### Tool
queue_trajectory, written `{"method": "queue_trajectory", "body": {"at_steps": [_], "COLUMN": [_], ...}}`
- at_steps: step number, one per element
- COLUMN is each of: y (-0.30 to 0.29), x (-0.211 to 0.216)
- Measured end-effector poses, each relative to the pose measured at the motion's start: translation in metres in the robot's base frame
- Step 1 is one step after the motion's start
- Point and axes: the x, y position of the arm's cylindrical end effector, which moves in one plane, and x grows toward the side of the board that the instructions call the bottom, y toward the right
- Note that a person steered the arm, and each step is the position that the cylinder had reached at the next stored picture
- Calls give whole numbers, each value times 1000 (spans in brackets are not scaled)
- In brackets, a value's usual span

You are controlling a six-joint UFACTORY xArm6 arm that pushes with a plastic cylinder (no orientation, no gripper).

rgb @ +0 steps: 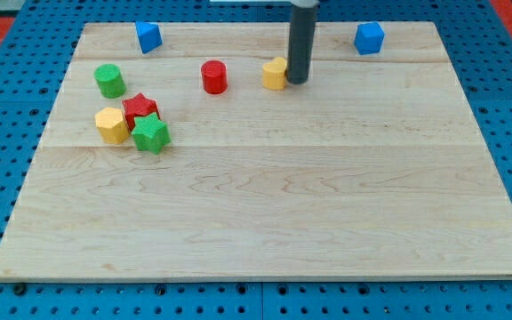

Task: Move the yellow heart to the top center of the board

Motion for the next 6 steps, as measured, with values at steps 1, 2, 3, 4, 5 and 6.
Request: {"method": "queue_trajectory", "body": {"at_steps": [1, 2, 3, 4, 5, 6], "y": [-12, 27, -30, -50, -56, -56], "x": [-24, 39, 38, 16, -18, -49]}}
